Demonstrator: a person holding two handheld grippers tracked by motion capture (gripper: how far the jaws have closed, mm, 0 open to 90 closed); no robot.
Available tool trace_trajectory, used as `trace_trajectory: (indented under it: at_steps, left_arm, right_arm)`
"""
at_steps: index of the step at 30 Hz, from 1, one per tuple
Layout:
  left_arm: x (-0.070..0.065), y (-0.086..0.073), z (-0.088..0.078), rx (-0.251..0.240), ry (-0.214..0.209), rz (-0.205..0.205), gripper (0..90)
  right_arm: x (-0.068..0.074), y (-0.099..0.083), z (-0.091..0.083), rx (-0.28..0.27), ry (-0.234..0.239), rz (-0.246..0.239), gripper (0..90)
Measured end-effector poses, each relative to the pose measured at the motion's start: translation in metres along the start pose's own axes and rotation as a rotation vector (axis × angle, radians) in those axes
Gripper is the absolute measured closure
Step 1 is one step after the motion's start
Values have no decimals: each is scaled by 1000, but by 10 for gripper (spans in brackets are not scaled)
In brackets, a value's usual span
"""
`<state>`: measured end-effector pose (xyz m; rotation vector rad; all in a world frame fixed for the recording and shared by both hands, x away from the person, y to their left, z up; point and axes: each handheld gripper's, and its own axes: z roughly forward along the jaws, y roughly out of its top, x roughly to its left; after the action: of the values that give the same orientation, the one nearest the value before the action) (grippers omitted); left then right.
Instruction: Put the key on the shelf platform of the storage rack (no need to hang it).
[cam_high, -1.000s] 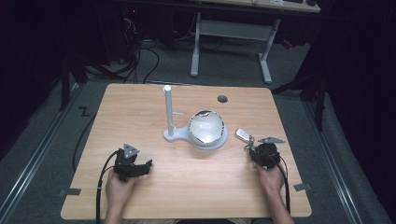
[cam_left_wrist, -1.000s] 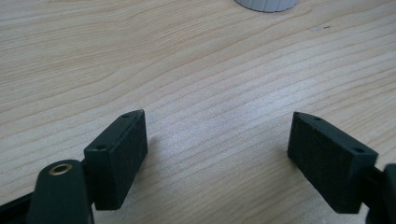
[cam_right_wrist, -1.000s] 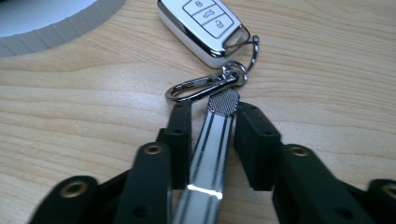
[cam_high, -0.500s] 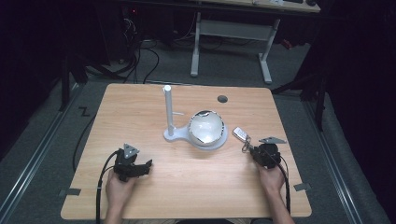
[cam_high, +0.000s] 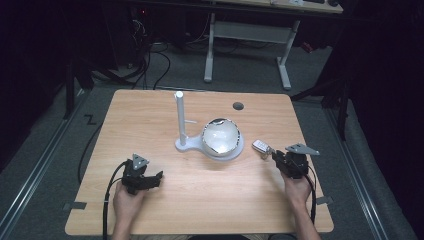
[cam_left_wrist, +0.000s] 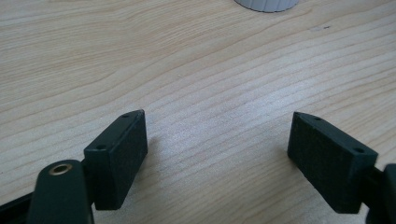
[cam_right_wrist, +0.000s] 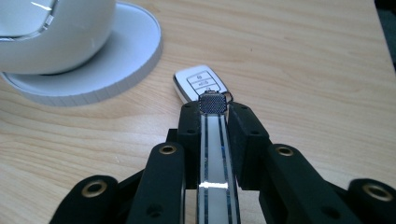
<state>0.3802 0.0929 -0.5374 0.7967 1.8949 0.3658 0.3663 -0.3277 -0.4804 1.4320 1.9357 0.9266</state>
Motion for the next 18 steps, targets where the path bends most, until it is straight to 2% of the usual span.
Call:
trace_trajectory:
  at_steps: [4, 12, 16, 18]
  left_arm:
    - [0, 0, 0, 0, 0, -1, 203]
    - [0, 0, 0, 0, 1, -3, 204]
    - [0, 0, 0, 0, 1, -3, 204]
    - [0, 0, 0, 0, 1, -3, 204]
  right_arm:
    - [0, 5, -14, -52, 9, -13, 763]
    - [-4, 15, -36, -91, 53, -11, 763]
    - [-3, 16, -41, -97, 68, -12, 763]
    - [-3, 17, -44, -103, 92, -1, 763]
